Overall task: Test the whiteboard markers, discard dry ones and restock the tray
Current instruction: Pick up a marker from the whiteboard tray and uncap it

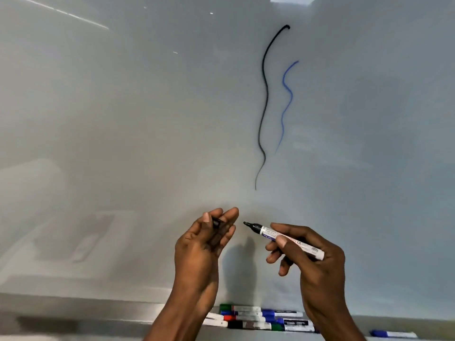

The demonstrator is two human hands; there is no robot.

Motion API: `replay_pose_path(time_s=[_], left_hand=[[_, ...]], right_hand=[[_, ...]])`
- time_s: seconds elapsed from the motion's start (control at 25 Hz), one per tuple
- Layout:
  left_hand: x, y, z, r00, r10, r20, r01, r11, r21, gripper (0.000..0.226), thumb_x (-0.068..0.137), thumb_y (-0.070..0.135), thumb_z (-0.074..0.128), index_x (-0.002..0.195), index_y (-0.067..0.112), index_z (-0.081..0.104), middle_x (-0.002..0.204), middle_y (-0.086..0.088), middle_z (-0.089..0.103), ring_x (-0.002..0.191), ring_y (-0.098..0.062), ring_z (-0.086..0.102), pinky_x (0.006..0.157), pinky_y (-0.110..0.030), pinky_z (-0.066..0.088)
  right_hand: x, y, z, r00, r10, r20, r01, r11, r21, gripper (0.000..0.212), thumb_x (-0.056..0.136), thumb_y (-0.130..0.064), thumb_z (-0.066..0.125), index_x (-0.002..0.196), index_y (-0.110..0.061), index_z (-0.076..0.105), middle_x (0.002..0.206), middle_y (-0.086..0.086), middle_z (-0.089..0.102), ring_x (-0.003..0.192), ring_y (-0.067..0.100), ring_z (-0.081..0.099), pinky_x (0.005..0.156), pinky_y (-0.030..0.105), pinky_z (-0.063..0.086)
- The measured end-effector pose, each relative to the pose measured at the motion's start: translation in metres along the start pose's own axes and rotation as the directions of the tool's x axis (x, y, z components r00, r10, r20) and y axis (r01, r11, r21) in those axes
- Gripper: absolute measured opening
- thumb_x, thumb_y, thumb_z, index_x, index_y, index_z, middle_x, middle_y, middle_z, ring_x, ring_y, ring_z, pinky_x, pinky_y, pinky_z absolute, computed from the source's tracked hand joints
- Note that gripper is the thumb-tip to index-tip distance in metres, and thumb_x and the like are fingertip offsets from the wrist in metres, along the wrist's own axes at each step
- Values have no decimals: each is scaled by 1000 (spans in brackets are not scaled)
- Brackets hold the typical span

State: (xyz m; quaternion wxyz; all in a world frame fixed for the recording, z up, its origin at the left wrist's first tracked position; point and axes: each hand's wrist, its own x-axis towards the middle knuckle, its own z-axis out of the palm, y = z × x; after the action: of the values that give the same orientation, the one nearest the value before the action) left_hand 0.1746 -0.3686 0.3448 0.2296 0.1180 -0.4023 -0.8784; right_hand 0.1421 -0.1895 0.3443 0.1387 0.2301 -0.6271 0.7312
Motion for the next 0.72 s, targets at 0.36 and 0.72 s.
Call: replay_pose_path(time_s=[0.36,0.72], left_hand=[[-30,-9,-2,962,-273,19,273,950,-150,23,111,26,50,114,7,62,122,-27,77,117,-36,76,111,-49,51],[-44,-28,-2,983,-182,-19,183,980,80,29,110,26,53,113,0,65,115,-17,81,110,-30,79,101,-44,56]], right_hand=[[-22,11,1,988,-14,155,39,986,-160,11,91,-25,76,100,-19,81,84,2,81,69,29,77,52,31,60],[-39,28,-3,981,17,193,35,964,-263,17,91,-24,76,108,-21,80,92,-5,81,74,21,79,60,31,63]])
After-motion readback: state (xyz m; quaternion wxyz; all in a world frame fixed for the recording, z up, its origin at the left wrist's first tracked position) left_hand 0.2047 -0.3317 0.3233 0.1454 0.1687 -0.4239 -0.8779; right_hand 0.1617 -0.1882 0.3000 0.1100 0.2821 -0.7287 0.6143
